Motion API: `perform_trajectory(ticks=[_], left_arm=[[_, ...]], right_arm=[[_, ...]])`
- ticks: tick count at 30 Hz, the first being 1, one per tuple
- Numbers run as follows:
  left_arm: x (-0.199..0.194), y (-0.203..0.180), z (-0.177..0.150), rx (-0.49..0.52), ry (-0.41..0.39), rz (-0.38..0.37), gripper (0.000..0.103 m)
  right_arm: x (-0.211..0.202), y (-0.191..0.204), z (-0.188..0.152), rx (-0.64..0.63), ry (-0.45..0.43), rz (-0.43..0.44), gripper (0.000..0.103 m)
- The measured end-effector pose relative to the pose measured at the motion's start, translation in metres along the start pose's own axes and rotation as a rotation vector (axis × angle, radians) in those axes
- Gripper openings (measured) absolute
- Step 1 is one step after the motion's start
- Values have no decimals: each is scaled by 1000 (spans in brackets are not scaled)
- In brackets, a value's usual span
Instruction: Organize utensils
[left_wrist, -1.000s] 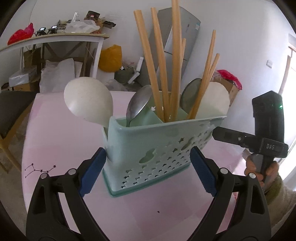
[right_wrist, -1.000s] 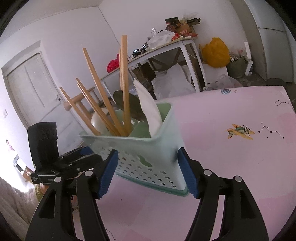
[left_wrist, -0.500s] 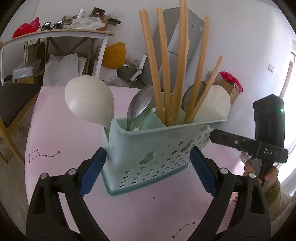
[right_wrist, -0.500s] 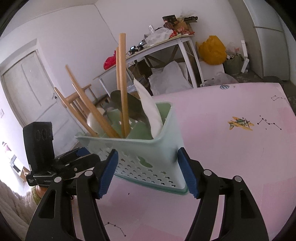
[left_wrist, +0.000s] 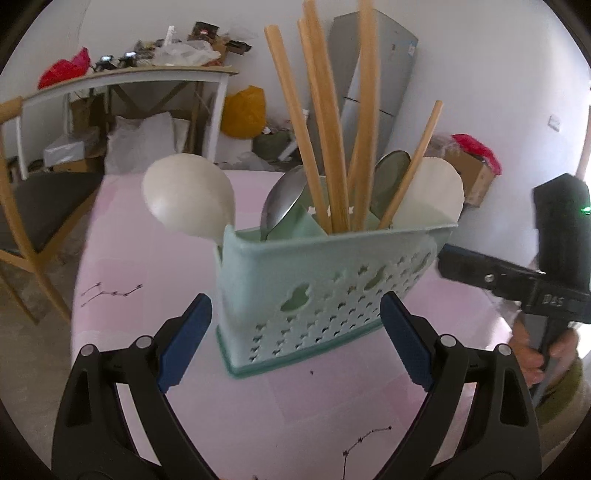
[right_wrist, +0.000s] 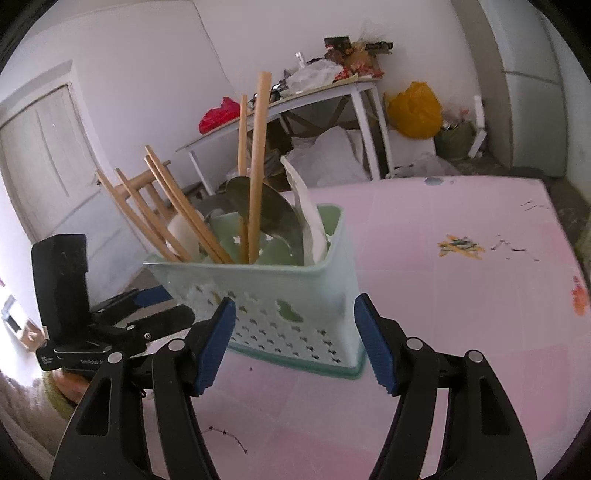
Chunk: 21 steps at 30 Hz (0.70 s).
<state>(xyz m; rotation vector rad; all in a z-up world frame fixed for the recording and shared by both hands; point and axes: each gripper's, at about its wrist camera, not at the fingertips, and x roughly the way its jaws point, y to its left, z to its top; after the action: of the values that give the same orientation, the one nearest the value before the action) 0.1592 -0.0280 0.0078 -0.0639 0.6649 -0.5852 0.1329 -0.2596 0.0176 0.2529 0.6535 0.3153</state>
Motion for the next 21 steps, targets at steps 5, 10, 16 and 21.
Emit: perform_trajectory(ticks=[5,10,16,21], left_arm=[[-20,-10,-16,-17,-7,151,92],[-37,-18,-27,-43,-13,285,94],[-52,-27,-27,-62,6,426,95],[-63,-44,-26,-17,-18,581,95]], right_arm=[[-24,11,-20,8,6,-120,67],[-38,29,-46,20,-2,-299,80],[-48,46,-53,8,-27,-454,90],[-59,51,-52,22,-50,-520,94]])
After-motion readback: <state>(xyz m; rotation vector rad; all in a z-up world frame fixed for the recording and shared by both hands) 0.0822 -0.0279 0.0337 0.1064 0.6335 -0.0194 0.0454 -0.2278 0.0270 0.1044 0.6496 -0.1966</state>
